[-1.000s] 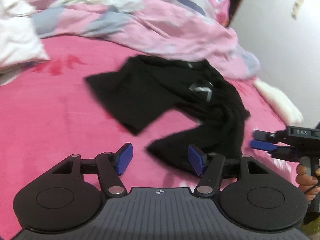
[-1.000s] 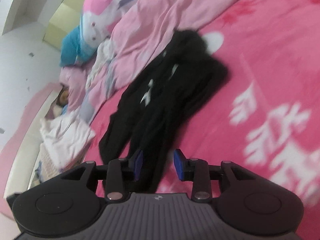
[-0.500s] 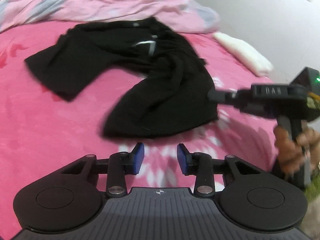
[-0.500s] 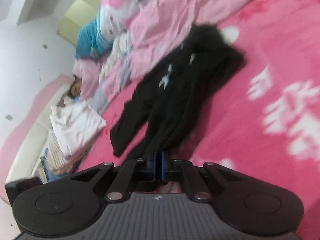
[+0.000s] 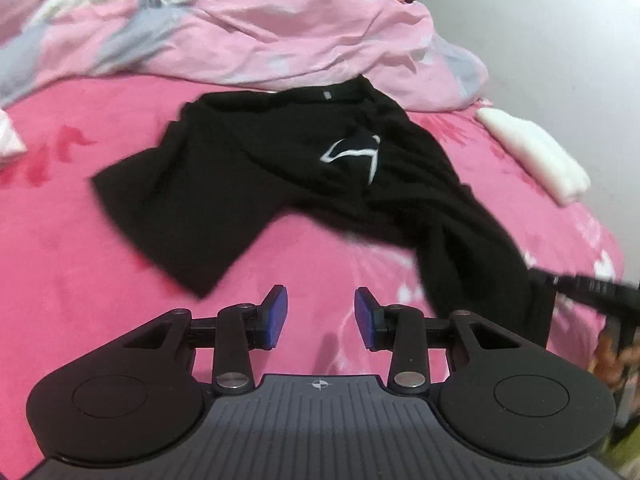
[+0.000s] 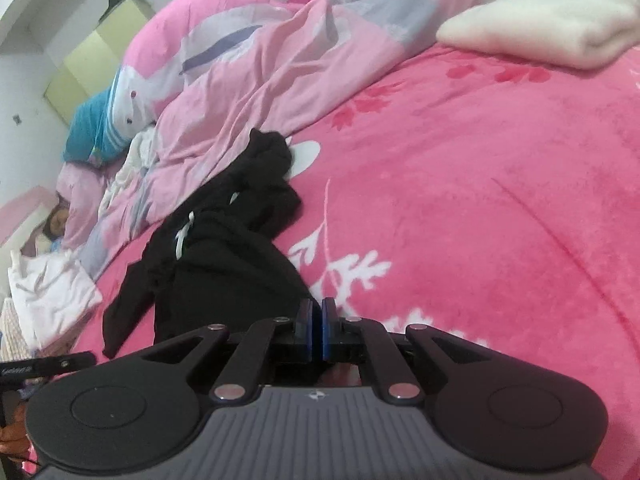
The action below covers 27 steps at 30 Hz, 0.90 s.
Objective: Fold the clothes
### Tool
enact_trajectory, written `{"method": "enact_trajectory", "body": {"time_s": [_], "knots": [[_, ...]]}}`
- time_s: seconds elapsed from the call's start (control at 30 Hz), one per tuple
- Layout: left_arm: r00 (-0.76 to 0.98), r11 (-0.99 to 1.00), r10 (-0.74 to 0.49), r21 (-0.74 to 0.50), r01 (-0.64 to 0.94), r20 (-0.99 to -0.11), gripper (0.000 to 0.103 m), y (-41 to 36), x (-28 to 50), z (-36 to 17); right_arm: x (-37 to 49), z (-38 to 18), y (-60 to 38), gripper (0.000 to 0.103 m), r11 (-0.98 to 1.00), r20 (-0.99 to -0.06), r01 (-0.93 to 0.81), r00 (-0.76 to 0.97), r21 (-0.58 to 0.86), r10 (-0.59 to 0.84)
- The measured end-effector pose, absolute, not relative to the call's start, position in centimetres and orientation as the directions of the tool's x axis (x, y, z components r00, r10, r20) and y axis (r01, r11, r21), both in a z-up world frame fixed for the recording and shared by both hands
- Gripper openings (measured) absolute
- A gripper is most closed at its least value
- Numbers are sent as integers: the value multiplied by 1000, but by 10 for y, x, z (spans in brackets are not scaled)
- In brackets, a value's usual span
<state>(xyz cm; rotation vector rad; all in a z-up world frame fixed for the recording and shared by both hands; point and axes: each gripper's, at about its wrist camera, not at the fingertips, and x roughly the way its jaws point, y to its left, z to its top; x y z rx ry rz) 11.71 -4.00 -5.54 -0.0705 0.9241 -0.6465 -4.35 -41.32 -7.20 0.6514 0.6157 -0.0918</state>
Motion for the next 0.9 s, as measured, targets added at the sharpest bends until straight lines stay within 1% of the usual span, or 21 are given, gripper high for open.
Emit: {"method": "enact_trajectory", "body": {"time_s": [0.07, 0.13, 0.23, 0.27, 0.33, 0.37, 0.4, 0.5, 0.57, 0.7, 0.77, 0.9], "knots": [[387, 792, -587, -406, 456, -711, 39, -53, 136, -62, -44, -79, -420, 4, 763, -544, 275, 831, 585, 118], [365, 793, -601, -476, 379, -711, 39, -64, 155, -70, -48, -86, -426, 4, 721, -519, 275, 844, 636, 137], [358, 782, -623, -550, 293, -695, 39, -79, 175, -81, -53, -92, -430, 4, 690, -490, 262, 858, 675, 154], [363, 784, -621, -558, 272, -695, 39, -85, 180, -85, -53, -92, -431, 4, 688, -486, 259, 860, 678, 156], [390, 806, -590, -544, 234, -707, 26, -90, 184, -92, -53, -92, -431, 4, 687, -481, 253, 863, 681, 158], [408, 810, -581, -546, 213, -704, 12, -89, 185, -95, -52, -92, -431, 4, 689, -478, 251, 864, 680, 158], [427, 810, -577, -554, 191, -696, 10, -86, 185, -97, -52, -92, -431, 4, 689, -474, 247, 866, 681, 159], [513, 823, -541, -545, 161, -666, 6, -72, 180, -91, -53, -93, -433, 4, 678, -463, 240, 870, 695, 167], [567, 835, -515, -527, 159, -643, 5, -60, 178, -82, -53, -94, -434, 4, 669, -458, 237, 872, 705, 174], [619, 834, -497, -532, 147, -608, 4, -34, 185, -58, -54, -95, -437, 4, 647, -432, 214, 880, 732, 199], [658, 848, -470, -507, 153, -588, 4, -25, 190, -45, -55, -95, -437, 4, 645, -426, 206, 881, 736, 205], [732, 880, -394, -458, 126, -555, 4, -6, 204, -23, -54, -93, -434, 4, 633, -387, 139, 882, 761, 271]]}}
